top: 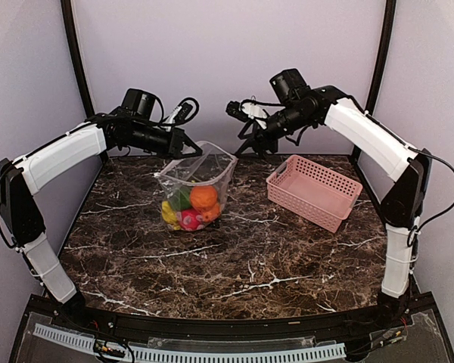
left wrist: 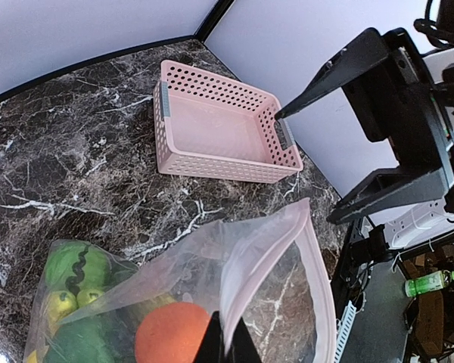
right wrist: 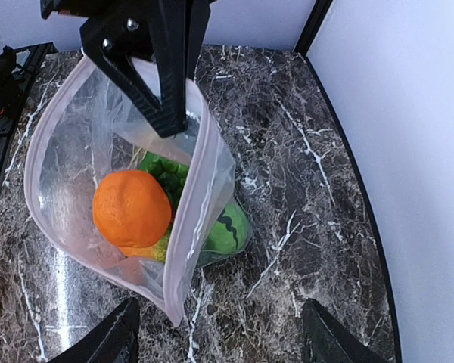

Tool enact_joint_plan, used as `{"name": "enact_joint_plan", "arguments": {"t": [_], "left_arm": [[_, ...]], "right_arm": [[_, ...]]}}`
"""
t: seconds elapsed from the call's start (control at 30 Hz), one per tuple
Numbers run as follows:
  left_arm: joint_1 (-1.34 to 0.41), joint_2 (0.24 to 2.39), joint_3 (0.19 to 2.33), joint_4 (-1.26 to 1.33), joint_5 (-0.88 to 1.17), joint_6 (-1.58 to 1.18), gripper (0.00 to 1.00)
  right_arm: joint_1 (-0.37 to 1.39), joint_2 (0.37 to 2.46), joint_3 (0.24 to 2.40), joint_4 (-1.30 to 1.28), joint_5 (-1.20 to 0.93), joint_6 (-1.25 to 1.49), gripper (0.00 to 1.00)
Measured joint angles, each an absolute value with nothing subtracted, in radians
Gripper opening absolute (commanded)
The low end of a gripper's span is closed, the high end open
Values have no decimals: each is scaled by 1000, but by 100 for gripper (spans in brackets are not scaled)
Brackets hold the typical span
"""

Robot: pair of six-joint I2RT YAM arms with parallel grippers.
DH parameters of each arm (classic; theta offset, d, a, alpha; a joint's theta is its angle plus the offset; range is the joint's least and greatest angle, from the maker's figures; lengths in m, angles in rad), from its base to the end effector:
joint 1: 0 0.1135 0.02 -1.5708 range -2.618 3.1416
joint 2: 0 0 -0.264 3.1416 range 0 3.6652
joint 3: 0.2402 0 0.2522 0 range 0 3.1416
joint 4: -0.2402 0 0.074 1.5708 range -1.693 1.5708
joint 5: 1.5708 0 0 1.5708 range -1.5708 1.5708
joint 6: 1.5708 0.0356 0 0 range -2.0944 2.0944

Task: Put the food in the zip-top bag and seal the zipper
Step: Pass from the left arm to the right

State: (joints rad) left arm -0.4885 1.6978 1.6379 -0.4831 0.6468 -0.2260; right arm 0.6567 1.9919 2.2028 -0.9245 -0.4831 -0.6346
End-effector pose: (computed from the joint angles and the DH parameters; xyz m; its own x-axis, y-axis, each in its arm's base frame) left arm 0.3336 -0.2016 0.3677 -0.6307 0.1327 -0.7646 0.7068 0.5051 -0.4953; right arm 0.3342 0.2785 0.3953 0.0679 -0.6105 -0.7891 -0.9667 0.1553 -0.2033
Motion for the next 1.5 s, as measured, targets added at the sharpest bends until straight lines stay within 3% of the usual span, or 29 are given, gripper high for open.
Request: {"name": "enact_joint_plan", "arguments": {"t": [0.47,0.6,0.7,0.9,1.07,1.13,1.37,1.5], "left_arm": [[-488,1698,1657,-511,647,-205,1],[-488,1698,1660,-513,647,-203,1],[-488,1698,1668,-518,646,-199,1],[-488,1698,1670,-525,646,-191,1],[-488,1700,1670,-525,646,-191,1],[-488,1702,1670,-525,646,-191,8],[-488,1683,1649,-501,553,-153,54],[-487,1477,1386,-337,443,-131,68]], "right_arm": [[643,2006,2152,-1011,-577,-725,66],[643,2036,2163,-1004,-599,-723,55],[643,2063,2164,-993,-617,-714,40],[643,2074,2164,-980,-640,-706,34],[645,2065,2142,-950,-655,-702,5],[645,2060,2135,-938,-656,-690,0],[638,2034,2119,-925,-654,-672,0],[620,1990,2080,-929,-654,-667,0]]}}
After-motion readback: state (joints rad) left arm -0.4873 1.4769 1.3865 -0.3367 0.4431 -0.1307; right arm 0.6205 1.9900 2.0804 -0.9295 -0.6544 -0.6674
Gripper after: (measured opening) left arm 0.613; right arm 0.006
